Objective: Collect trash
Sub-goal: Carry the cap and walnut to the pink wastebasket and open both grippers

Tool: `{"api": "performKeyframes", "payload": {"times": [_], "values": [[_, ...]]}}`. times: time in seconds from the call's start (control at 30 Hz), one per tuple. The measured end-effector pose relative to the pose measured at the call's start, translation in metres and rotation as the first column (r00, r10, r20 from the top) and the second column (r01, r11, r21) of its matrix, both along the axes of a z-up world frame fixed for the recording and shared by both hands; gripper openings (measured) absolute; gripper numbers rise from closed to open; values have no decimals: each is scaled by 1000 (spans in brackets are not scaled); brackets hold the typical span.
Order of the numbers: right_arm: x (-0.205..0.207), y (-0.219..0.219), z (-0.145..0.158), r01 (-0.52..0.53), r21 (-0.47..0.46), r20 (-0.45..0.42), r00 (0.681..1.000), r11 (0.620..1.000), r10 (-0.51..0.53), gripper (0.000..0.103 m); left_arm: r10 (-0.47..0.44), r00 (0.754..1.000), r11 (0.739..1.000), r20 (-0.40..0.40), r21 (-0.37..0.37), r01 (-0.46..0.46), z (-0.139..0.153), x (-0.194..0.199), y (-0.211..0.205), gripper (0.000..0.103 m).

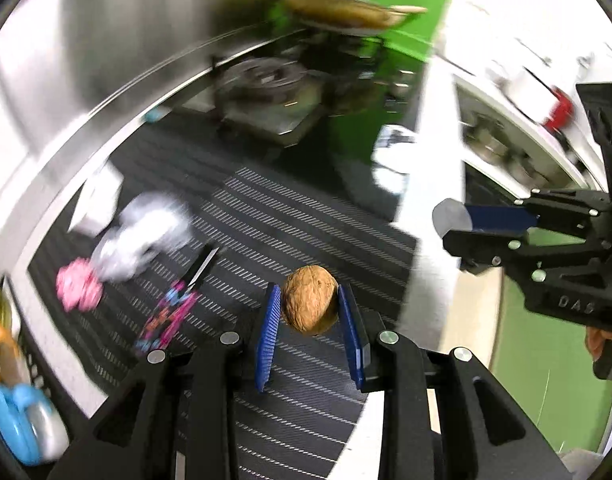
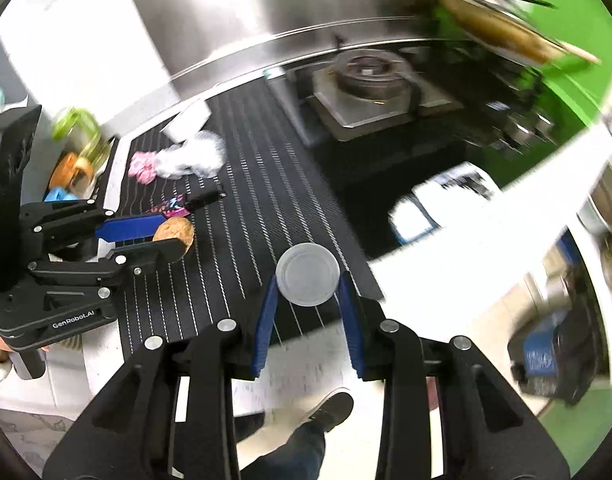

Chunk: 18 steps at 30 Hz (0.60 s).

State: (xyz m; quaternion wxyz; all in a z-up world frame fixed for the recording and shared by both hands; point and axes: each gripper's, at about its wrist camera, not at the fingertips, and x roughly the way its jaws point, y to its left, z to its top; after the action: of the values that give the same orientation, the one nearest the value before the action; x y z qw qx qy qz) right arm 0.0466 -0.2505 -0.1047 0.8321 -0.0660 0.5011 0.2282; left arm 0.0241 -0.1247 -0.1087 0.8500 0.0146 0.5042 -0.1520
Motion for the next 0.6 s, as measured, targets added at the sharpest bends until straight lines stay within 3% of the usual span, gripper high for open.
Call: {"api": "performKeyframes", "payload": {"times": [0.13, 0.37, 0.5, 0.6], "values": [[-34, -36, 7, 142, 4, 15, 990, 990, -142, 32, -149, 989, 989, 17, -14, 149, 10, -6, -34, 30], [-101, -127, 4, 397, -9, 14, 918, 918, -397, 32, -351, 936, 935, 21, -46, 352, 10, -28, -115, 30], [-123, -173, -12, 483, -22, -1, 876, 875, -483, 32, -413, 911, 909, 11, -57, 413, -1, -41, -158, 30], [-128, -206, -38, 505, -38, -26, 862, 862, -506, 32, -436, 900, 899, -14, -51, 434, -24, -46, -190, 30]]}}
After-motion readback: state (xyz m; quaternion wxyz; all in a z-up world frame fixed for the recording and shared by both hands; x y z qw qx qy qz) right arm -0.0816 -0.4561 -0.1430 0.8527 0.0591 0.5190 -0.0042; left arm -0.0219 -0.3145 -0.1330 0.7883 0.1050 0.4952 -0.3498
